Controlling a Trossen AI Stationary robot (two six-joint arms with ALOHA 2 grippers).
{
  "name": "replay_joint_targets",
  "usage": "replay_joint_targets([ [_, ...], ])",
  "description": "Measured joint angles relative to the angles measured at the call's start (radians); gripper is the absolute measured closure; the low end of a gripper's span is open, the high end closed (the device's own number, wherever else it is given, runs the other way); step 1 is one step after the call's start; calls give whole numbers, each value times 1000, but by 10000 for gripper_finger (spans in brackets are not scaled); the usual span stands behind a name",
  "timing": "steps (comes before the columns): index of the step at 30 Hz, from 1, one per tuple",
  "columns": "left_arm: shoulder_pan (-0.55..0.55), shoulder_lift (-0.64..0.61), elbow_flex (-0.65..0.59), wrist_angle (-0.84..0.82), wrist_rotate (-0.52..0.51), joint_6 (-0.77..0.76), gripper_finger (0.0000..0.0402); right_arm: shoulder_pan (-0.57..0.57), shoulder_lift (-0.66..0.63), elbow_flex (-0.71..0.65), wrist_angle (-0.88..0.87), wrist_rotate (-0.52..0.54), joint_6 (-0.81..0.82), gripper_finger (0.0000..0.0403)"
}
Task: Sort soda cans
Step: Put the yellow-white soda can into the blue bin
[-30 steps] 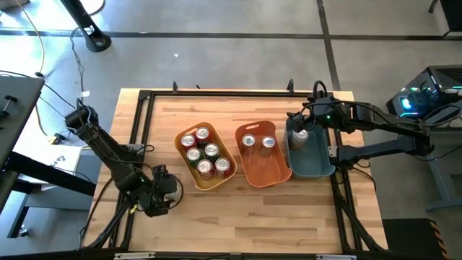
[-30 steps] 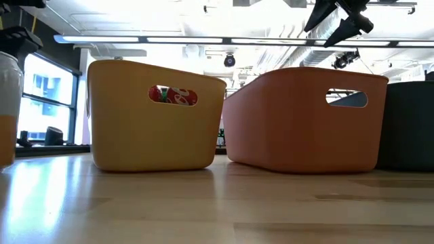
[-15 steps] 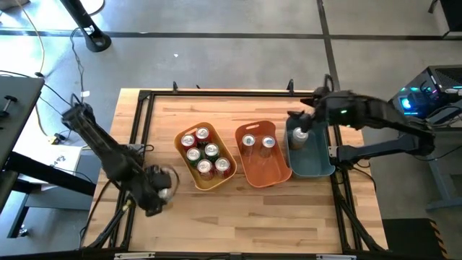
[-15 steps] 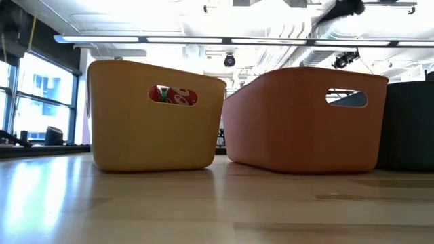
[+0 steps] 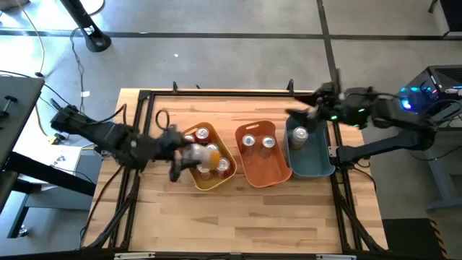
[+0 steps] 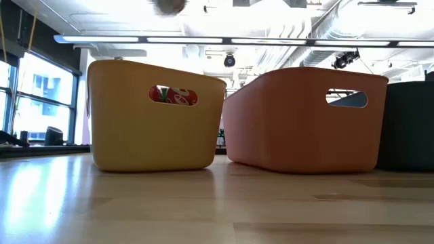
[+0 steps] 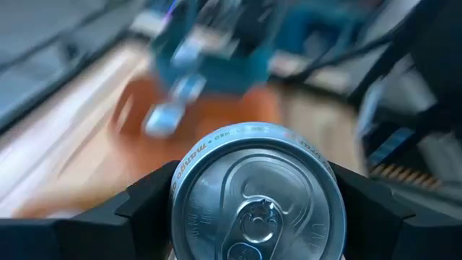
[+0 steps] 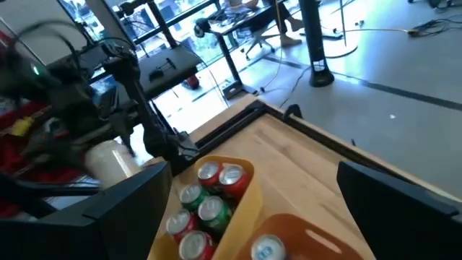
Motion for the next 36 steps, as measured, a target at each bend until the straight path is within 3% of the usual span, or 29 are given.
replay_joint_targets([
  [5,127,85,2,327,147,198,121,29,67,-78,198,-25,14,13],
  [14,259,251,130,297,319,349,121,47,257,-84,316,-90,-46,13],
  [24,313,311,172,240,369,428,121,45,422,-85,375,-249,-75,14],
  [31,317,313,175,139,320,422,121,58,419,-85,401,-358,-41,14],
  [36,333,310,175,156,313,425,121,90,414,-76,419,-365,-51,14],
])
